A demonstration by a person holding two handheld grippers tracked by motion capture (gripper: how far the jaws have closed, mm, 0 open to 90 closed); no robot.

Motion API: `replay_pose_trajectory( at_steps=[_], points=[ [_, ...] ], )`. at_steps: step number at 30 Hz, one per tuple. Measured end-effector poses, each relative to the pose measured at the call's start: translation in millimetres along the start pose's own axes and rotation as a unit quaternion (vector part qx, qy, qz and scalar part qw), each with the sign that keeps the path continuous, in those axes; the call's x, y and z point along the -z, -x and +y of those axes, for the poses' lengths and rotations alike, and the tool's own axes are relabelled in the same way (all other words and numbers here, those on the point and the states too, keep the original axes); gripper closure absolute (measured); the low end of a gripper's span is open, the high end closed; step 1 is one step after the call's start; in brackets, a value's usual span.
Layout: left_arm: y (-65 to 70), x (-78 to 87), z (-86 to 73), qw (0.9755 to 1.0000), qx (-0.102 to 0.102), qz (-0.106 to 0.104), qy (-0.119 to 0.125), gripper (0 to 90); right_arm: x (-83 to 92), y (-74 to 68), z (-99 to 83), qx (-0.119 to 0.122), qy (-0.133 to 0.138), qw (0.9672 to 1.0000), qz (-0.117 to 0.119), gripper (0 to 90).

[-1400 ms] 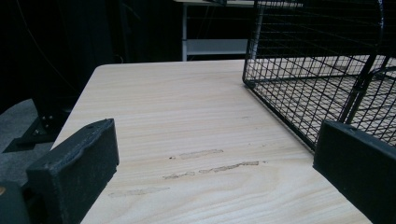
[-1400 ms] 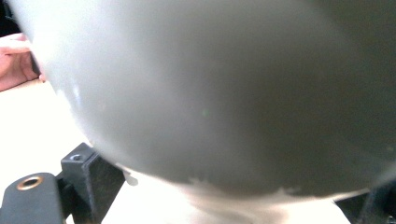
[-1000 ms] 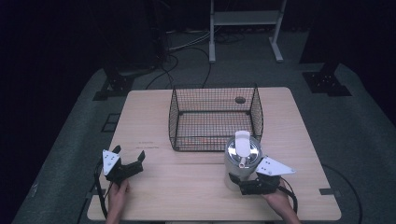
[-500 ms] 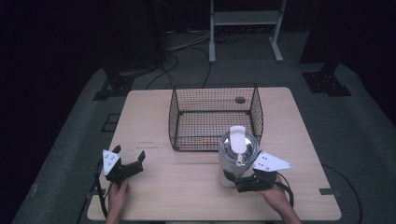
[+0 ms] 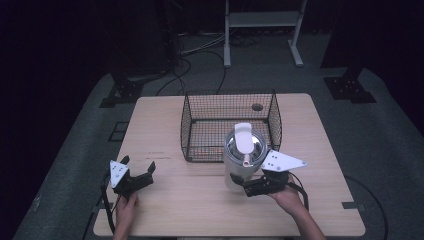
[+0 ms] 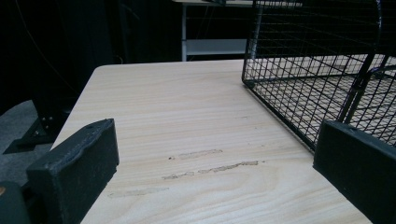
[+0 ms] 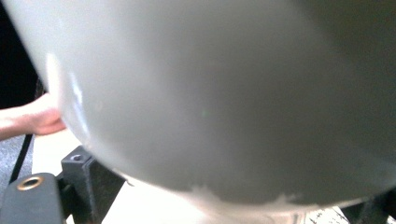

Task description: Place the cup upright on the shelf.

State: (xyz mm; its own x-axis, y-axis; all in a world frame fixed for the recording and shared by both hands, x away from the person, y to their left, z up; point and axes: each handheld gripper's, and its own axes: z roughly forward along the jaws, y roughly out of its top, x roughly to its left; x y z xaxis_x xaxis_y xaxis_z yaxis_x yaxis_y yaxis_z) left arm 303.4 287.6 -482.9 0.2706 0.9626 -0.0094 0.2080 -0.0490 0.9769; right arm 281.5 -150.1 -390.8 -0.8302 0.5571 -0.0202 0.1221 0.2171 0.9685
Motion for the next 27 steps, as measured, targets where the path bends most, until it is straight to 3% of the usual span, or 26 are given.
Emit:
replay_pose_trajectory(
  at_steps=[15,27],
  points=[
    [-0.1,-0.2,0.1,1.0,0.0,0.0,0.001,0.0,-18.5,9.8,38.3,0.006,0.013,0.9999,0.001,9.5],
    [-1.2,-0.3,-0.1,1.0,0.004,-0.001,0.003,0.0,-45.7,34.0,71.8,-0.005,0.019,0.9995,-0.023,9.5]
  ],
)
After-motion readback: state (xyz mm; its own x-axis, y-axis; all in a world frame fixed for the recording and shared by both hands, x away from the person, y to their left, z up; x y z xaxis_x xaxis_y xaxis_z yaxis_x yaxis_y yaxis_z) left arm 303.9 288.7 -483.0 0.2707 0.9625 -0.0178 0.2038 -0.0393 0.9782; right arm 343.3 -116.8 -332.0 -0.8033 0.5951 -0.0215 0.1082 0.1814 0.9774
